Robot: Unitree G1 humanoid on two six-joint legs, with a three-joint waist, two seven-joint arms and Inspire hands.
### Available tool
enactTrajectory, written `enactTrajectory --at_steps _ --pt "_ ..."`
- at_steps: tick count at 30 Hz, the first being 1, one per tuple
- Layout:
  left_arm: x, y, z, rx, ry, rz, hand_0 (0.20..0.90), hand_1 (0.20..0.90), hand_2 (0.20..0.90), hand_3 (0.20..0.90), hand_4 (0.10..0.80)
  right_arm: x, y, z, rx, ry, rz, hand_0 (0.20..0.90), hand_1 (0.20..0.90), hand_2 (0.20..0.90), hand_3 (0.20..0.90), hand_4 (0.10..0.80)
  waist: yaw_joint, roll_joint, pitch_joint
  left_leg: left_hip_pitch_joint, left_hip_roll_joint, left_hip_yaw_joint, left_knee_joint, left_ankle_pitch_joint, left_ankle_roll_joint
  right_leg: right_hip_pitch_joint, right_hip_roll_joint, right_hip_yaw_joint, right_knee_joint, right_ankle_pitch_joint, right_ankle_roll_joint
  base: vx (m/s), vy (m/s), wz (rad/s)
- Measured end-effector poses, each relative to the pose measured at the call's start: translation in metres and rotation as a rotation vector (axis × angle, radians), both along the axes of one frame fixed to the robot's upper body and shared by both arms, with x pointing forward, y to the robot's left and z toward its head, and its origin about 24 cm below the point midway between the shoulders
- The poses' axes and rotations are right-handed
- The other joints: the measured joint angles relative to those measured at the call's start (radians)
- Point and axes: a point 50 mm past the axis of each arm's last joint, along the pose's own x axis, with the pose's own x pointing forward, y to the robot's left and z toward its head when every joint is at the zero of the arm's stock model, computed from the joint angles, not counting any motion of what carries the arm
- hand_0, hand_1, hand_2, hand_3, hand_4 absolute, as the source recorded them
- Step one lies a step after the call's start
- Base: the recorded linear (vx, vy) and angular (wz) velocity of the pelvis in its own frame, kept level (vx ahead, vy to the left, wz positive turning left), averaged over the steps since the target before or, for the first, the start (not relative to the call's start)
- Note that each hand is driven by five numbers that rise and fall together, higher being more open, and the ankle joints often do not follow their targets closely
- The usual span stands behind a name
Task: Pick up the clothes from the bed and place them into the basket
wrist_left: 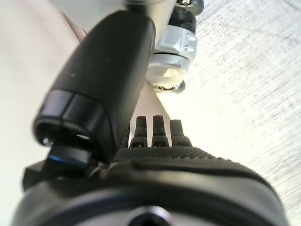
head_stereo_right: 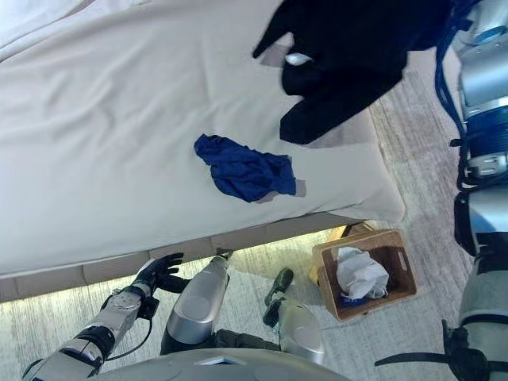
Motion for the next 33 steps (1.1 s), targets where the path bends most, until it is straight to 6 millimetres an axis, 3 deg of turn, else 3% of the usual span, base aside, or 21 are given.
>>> enactTrajectory --at_steps 13,16,21,29,31,33 --pt "-0.031 0.003 -0.018 0.024 0.179 0.001 0.9 0.9 0.9 0.9 0.8 -0.011 -0.013 0.003 0.021 -0.064 -0.061 0.3 0.3 0.3 0.2 0.1 -0.108 0.003 -0.18 0.078 0.017 0.135 -0.081 0.0 0.0 -0.008 0.016 0.141 -0.07 0.018 -0.005 -0.03 -0.023 -0.36" --pt "-0.05 0.003 -0.025 0.02 0.239 0.001 0.9 0.9 0.9 0.9 0.8 -0.009 -0.019 -0.006 0.003 -0.004 -0.064 0.3 0.3 0.3 0.2 0.1 -0.144 0.008 -0.25 0.107 0.028 0.168 -0.114 0.0 -0.001 -0.006 0.029 0.176 -0.084 0.019 -0.006 -0.038 -0.06 -0.32" --pt "-0.066 -0.002 -0.032 0.014 0.285 -0.015 0.9 0.9 0.9 0.9 0.8 -0.01 -0.031 -0.018 -0.051 0.102 -0.098 0.3 0.3 0.3 0.2 0.1 -0.187 0.03 -0.316 0.155 0.041 0.208 -0.164 0.006 -0.007 0.007 0.043 0.213 -0.108 0.024 -0.012 -0.033 -0.062 -0.29" --pt "-0.055 -0.017 -0.033 -0.041 0.276 -0.065 0.9 0.9 0.9 0.9 0.8 0.008 -0.051 -0.086 -0.032 0.529 -0.012 0.3 0.3 0.3 0.2 0.1 -0.263 0.047 -0.369 0.2 0.064 0.273 -0.194 0.014 -0.01 0.006 0.067 0.273 -0.112 0.024 -0.013 0.006 -0.092 -0.23" --pt "-0.054 -0.019 -0.033 -0.046 0.273 -0.068 0.9 0.9 0.9 0.9 0.8 0.009 -0.056 -0.107 -0.022 0.643 0.003 0.3 0.3 0.3 0.2 0.1 -0.275 0.051 -0.372 0.202 0.07 0.283 -0.194 0.014 -0.01 0.003 0.071 0.284 -0.112 0.024 -0.013 -0.001 -0.116 -0.17" --pt "-0.054 -0.02 -0.033 -0.049 0.275 -0.069 0.9 0.9 0.9 0.9 0.8 0.008 -0.064 -0.141 -0.004 0.791 0.011 0.3 0.3 0.3 0.2 0.1 -0.286 0.06 -0.374 0.202 0.08 0.292 -0.194 0.014 -0.01 0.0 0.078 0.291 -0.112 0.025 -0.015 0.0 -0.122 -0.12"
